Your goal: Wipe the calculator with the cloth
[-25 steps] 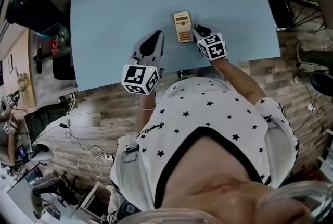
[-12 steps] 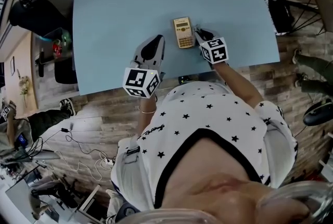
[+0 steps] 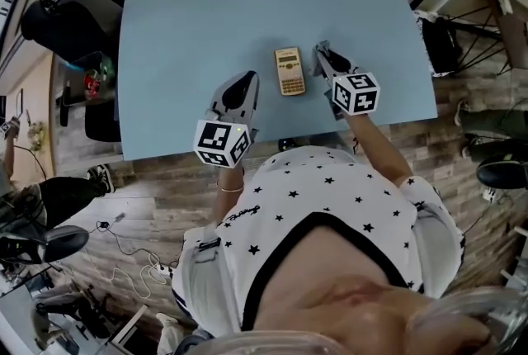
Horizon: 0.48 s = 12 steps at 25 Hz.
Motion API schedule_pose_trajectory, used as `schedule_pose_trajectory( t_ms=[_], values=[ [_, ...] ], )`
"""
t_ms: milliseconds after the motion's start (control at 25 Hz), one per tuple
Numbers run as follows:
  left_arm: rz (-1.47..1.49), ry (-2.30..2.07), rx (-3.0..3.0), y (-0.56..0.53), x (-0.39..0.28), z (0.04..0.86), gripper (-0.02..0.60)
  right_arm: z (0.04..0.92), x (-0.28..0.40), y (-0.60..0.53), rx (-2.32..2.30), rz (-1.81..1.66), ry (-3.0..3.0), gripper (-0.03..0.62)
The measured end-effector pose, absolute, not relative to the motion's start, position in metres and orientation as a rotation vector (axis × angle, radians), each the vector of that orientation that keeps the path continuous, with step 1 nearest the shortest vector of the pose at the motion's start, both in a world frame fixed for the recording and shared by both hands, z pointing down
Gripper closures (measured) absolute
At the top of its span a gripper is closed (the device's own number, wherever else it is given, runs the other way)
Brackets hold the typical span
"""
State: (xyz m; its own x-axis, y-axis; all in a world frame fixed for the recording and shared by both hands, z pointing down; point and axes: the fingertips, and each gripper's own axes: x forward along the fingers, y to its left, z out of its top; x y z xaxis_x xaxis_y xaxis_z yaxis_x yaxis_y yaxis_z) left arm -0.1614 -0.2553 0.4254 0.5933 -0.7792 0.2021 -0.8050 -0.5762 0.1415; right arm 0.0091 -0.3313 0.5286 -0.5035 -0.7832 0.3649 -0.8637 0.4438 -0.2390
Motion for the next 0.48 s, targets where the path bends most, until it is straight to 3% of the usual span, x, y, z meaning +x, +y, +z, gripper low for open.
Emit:
schedule_pose_trajectory(
  t_ms=[480],
  values=[
    [0.163,-1.336,2.626,-0.262,-0.160,0.413,0.551,0.453,-0.011,-0.316,1.390,0.468,-2.723,0.542]
  ],
)
